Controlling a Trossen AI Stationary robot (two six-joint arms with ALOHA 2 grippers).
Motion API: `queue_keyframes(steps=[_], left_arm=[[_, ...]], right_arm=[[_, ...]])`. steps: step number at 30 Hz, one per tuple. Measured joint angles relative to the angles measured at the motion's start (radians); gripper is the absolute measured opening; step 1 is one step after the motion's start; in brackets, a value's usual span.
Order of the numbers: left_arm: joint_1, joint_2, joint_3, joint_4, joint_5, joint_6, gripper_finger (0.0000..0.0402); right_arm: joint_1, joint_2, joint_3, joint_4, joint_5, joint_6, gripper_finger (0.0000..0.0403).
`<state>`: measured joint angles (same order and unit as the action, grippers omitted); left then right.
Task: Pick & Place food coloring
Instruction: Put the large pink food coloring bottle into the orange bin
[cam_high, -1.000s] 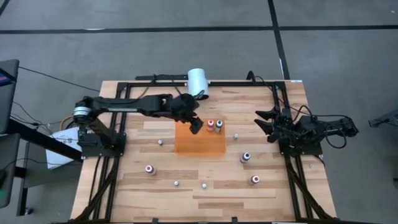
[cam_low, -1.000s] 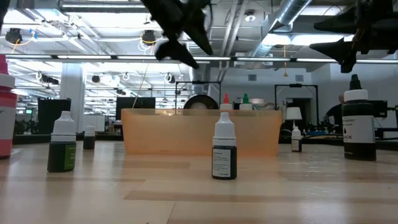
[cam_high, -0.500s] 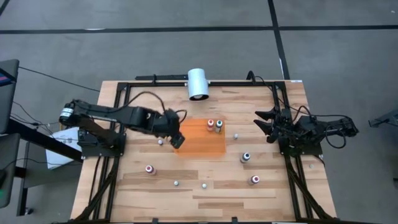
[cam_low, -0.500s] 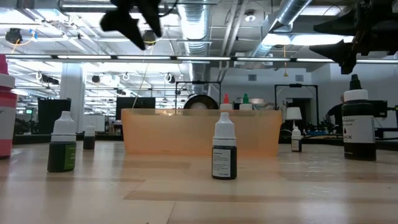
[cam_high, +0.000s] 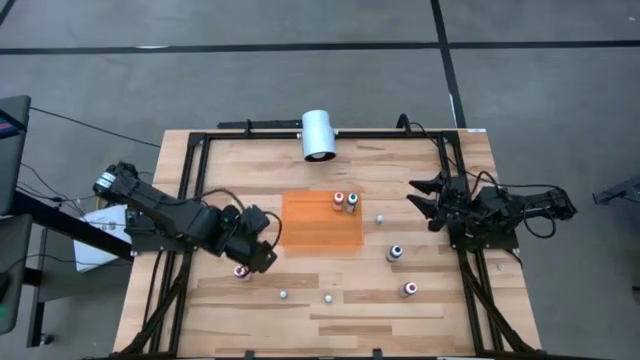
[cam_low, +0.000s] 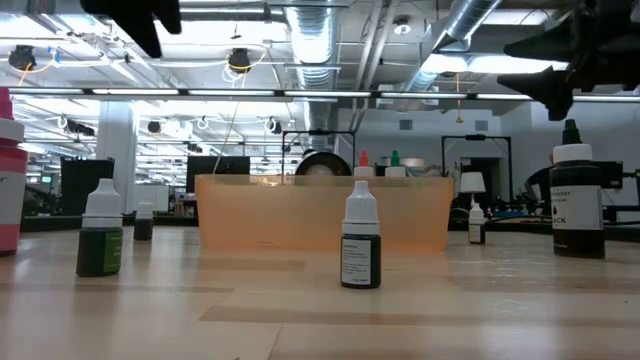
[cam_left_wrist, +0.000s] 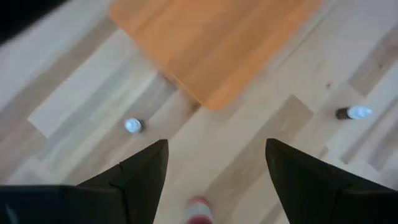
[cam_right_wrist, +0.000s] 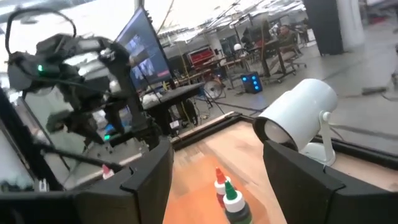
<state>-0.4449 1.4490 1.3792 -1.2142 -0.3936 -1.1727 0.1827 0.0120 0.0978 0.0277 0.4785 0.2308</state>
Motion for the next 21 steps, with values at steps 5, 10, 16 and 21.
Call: queue_keyframes(steps=[5,10,16,21], left_arm=[[-0.079,0.0,0.0,-0.002,-0.017,-0.168,0.0261],[-0.153,0.0,0.0,-0.001,-0.039,-0.388,0.0261],[-0.24,0.002,0.0,-0.023,-0.038,-0.59,0.0261],[-0.316,0.01,0.0,-0.133,0.009,-0.821,0.0261]], right_arm=[[0.0,0.0,0.0,-0.003,-0.169,-0.094,0.024],[0.0,0.0,0.0,-0.041,-0.307,-0.115,0.024],[0.0,0.0,0.0,-0.084,-0.311,-0.074,0.024],[0.0,0.0,0.0,-0.084,-0.32,-0.073,0.024]])
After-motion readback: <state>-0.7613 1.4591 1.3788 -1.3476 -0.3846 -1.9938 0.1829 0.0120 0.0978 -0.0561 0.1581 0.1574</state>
